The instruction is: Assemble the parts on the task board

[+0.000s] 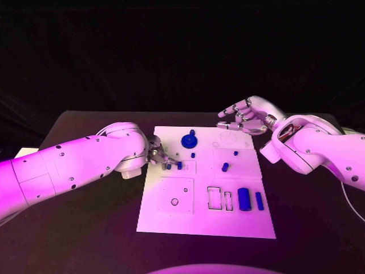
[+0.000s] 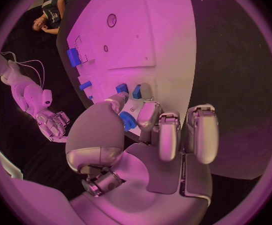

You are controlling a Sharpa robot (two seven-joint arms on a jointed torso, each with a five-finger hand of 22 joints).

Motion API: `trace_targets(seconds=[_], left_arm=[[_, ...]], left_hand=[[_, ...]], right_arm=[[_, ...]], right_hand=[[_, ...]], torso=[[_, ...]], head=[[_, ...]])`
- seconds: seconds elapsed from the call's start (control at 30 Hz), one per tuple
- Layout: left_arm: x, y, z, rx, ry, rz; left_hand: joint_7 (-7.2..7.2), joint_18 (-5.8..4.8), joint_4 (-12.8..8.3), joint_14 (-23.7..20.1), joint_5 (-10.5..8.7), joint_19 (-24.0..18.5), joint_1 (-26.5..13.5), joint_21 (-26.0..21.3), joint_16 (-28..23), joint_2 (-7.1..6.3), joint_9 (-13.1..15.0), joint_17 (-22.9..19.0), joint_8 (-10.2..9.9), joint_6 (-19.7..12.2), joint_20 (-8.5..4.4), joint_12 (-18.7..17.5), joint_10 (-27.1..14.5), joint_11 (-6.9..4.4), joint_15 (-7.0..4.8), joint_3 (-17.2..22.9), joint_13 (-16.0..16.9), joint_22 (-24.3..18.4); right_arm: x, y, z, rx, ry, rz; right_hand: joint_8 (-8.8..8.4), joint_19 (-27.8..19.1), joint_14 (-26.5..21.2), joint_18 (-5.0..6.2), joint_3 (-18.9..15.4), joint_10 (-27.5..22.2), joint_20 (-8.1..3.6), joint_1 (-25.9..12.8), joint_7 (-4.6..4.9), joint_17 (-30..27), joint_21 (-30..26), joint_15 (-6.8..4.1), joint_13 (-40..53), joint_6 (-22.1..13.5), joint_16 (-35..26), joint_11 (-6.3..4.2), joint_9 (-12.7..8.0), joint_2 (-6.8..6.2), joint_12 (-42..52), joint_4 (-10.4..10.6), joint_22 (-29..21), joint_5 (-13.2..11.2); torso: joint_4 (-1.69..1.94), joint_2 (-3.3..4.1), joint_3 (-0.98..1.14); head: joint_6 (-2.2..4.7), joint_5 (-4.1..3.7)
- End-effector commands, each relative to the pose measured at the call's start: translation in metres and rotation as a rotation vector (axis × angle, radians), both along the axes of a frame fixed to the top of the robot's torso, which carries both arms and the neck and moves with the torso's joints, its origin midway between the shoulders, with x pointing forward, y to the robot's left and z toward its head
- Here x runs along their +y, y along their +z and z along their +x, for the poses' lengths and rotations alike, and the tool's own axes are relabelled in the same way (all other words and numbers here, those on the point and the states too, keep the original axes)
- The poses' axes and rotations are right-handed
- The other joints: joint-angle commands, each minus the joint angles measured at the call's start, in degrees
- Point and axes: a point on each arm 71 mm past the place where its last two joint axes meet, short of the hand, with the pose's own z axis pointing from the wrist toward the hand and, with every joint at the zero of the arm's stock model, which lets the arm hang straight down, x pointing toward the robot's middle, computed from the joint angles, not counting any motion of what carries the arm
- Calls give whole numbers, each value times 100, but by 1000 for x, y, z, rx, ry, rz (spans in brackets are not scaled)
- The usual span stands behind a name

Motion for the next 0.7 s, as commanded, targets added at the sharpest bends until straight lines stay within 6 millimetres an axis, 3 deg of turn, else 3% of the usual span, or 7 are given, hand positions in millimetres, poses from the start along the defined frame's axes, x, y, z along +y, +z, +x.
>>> trace_targets(seconds=[0.03,0.43,0.5,0.57,0.63,0.7], left_arm=[[3,0,-1,-4,25,14],[6,9,-1,-65,57,-97],[5,11,0,-69,60,-173],[4,13,1,-69,86,-277],[5,14,4,-77,108,-352],[6,16,7,-96,131,-426]], left_hand=[[-12,-88,52,586,-42,443,32,25,18,96,-10,1509,-39,47,-41,27,38,2,-40,-174,15,1242],[27,-34,57,586,-27,336,297,-161,18,281,-37,1509,-85,-54,-27,-194,-104,34,-20,-564,-211,1079],[56,14,67,586,-24,239,341,-328,18,343,-52,1509,-116,-121,-11,-367,-219,59,-2,-666,-391,933],[141,175,69,579,-19,-116,397,-941,5,434,-109,1491,-213,-315,36,-1047,-683,137,59,-801,-1083,408],[253,357,84,414,-15,-558,435,-1725,-310,436,-179,1057,-302,-551,105,-1928,-1325,243,138,-960,-1973,-237],[308,432,87,319,-17,-735,435,-2105,-509,447,-214,814,-300,-645,160,-2180,-1545,297,183,-1110,-2243,-534]], right_arm=[[1,0,0,0,9,-1],[-1,-1,1,2,4,-3],[-2,-2,1,3,3,-3],[-2,-2,2,5,2,-3],[-2,-3,2,7,1,-3],[-2,-4,2,10,0,-3]], right_hand=[[14,-48,233,42,-31,-31,-11,5,9,-9,-27,-31,-8,38,-36,-2,9,40,-25,10,-16,26],[13,-53,232,43,-35,-32,-11,3,10,-16,-32,-31,-9,36,-42,-2,9,40,-25,10,-22,28],[13,-53,232,43,-35,-32,-11,3,10,-16,-32,-31,-9,36,-42,-2,9,40,-25,10,-22,28],[13,-53,232,43,-35,-32,-11,3,10,-16,-32,-31,-9,36,-42,-2,9,40,-25,10,-22,28],[13,-53,232,43,-35,-32,-11,3,10,-16,-32,-31,-9,36,-42,-2,9,40,-25,10,-22,28],[13,-53,232,43,-35,-32,-11,3,10,-16,-32,-31,-9,36,-42,-2,9,40,-25,10,-22,28]], torso=[[-7,2,-4],[7,0,-4],[7,-3,-1],[11,-8,5],[14,-10,10],[15,-11,6]], head=[[3,-6],[33,-17],[36,-12],[45,-6],[56,-9],[63,-14]])
